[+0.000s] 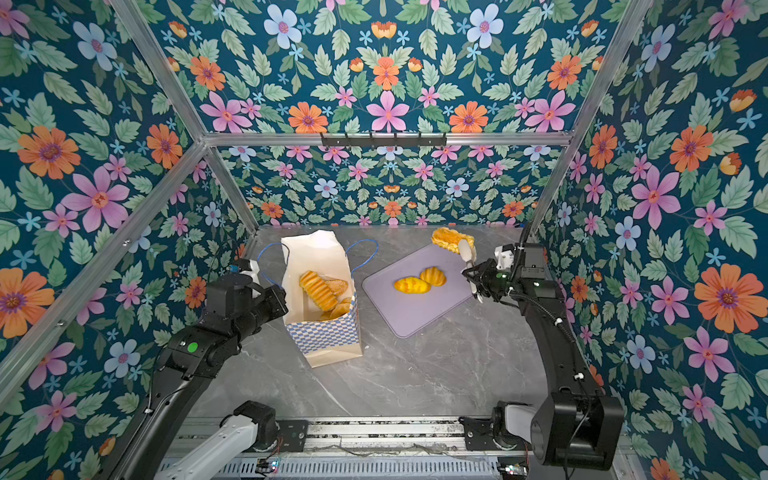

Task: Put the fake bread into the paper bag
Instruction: 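Lift the flaky pastry off the tray with the tongs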

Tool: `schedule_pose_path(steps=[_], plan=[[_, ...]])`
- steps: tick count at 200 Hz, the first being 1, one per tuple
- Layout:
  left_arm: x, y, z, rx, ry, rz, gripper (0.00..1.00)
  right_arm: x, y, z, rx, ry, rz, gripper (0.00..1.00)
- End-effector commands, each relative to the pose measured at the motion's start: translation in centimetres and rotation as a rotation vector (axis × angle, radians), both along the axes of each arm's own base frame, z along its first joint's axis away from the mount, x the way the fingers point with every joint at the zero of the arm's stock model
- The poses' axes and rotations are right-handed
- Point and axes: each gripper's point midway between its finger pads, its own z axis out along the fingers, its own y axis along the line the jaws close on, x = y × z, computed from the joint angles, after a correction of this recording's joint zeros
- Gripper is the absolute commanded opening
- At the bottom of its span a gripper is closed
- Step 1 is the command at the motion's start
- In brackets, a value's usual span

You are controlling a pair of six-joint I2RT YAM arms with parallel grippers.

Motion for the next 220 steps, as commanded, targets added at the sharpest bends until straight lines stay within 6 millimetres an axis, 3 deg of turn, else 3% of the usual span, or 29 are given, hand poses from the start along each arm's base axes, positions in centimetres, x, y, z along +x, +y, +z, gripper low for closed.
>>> schedule_pose_path(steps=[1,107,220], plan=[[0.2,-0.1,0.3,-0.001,-0.014,-0.002,0.03,-0.4,0.3,1.9,-0.018,-0.051,0.012,0.23],[0.0,0.0,0.6,-0.008,-0.022,0.0,0.03,-2.9,2.0,10.0,-0.096,-0.241,0.045,0.24],[0.2,-0.1,0.9,-0.014,-0.025,0.001,0.03,-4.4,2.1,13.4,-0.116,-0.337,0.064,0.24]])
